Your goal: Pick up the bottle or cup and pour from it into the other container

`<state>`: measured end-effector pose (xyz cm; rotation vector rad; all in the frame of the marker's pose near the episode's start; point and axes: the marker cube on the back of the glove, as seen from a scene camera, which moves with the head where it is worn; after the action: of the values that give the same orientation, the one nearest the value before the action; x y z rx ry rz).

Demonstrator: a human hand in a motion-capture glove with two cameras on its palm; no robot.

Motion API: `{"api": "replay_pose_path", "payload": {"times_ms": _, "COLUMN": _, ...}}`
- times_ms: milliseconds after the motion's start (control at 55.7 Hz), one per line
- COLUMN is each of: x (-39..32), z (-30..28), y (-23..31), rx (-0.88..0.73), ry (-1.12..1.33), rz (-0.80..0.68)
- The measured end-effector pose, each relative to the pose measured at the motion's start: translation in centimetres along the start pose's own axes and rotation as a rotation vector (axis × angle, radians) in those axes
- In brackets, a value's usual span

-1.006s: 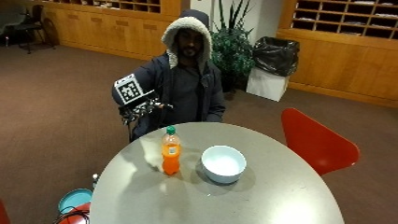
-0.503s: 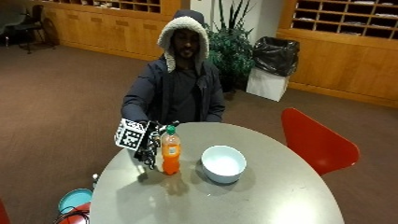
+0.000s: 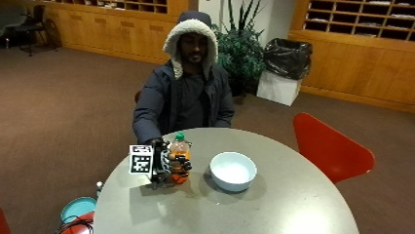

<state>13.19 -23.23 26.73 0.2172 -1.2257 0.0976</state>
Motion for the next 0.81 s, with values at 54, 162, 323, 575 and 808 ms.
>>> {"api": "replay_pose_path", "payload": {"times_ms": 54, "x": -0.2, "z": 0.1, "y": -0.5, "rx": 0.016, "ry": -0.013, "rz": 0.008}}
{"api": "replay_pose_path", "payload": {"times_ms": 162, "x": -0.1, "z": 0.1, "y": -0.3, "rx": 0.014, "ry": -0.006, "rz": -0.013}}
{"api": "replay_pose_path", "payload": {"times_ms": 323, "x": -0.5, "z": 0.0, "y": -1.0, "rx": 0.040, "ry": -0.010, "rz": 0.010}}
{"api": "replay_pose_path", "payload": {"times_ms": 575, "x": -3.5, "z": 0.2, "y": -1.1, "rx": 0.029, "ry": 0.012, "rz": -0.032}}
{"api": "replay_pose_path", "payload": {"times_ms": 808, "x": -10.5, "z": 1.1, "y": -3.7, "rx": 0.100, "ry": 0.371, "rz": -0.146}}
